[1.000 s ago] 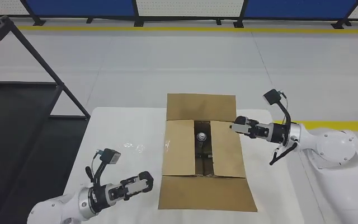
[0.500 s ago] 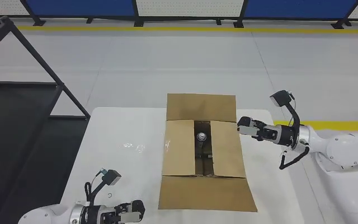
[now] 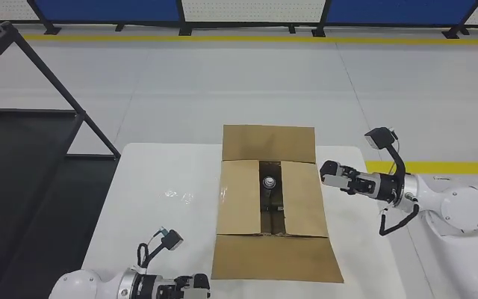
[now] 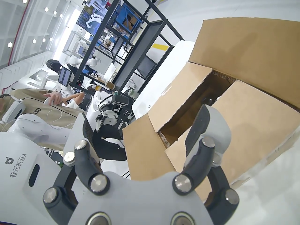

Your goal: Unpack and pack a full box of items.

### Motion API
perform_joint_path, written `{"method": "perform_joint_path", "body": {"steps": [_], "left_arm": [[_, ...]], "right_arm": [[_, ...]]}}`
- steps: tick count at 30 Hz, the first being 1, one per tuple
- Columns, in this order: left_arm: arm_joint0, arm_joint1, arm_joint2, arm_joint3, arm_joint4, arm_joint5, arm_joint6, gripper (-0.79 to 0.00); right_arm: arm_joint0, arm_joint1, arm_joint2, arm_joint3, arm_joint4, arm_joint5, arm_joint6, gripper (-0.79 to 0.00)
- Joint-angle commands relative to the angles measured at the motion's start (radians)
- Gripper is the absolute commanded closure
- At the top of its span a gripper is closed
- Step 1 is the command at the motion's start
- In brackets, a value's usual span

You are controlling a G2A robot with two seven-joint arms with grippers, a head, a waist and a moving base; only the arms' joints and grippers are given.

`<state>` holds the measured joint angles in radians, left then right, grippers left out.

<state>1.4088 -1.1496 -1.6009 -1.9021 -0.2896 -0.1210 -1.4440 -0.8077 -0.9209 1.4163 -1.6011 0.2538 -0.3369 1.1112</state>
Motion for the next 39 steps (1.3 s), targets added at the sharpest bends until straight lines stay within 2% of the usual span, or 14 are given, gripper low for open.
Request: {"method": "perform_joint_path", "body": {"steps": [1, 5, 18, 31, 34, 39], "left_arm": [[-0.012, -0.002, 0.020, 0.005, -0.033, -0.023, 0.049, -0.785], [-0.032, -0.003, 0.045, 0.015, -0.072, -0.056, 0.111, -0.785], [-0.064, -0.012, 0.058, 0.023, -0.281, -0.138, 0.345, -0.785], [-0.064, -0.012, 0.058, 0.023, -0.281, -0.138, 0.345, -0.785], [-0.051, -0.006, 0.068, 0.001, -0.294, -0.089, 0.259, -0.785], [-0.019, 0.009, -0.016, 0.026, -0.368, -0.031, 0.178, -0.785]], "right_arm": [[-0.008, 0.002, 0.004, -0.006, 0.001, 0.000, -0.003, -0.785], [-0.025, 0.005, 0.009, -0.020, 0.000, 0.001, -0.006, -0.785], [-0.039, 0.013, 0.029, -0.052, -0.037, 0.014, -0.054, -0.785], [-0.039, 0.013, 0.029, -0.052, -0.037, 0.014, -0.054, -0.785], [-0.058, 0.012, 0.035, -0.036, -0.006, 0.011, -0.083, -0.785], [-0.046, 0.013, 0.036, 0.018, 0.015, 0.004, -0.080, -0.785]]}}
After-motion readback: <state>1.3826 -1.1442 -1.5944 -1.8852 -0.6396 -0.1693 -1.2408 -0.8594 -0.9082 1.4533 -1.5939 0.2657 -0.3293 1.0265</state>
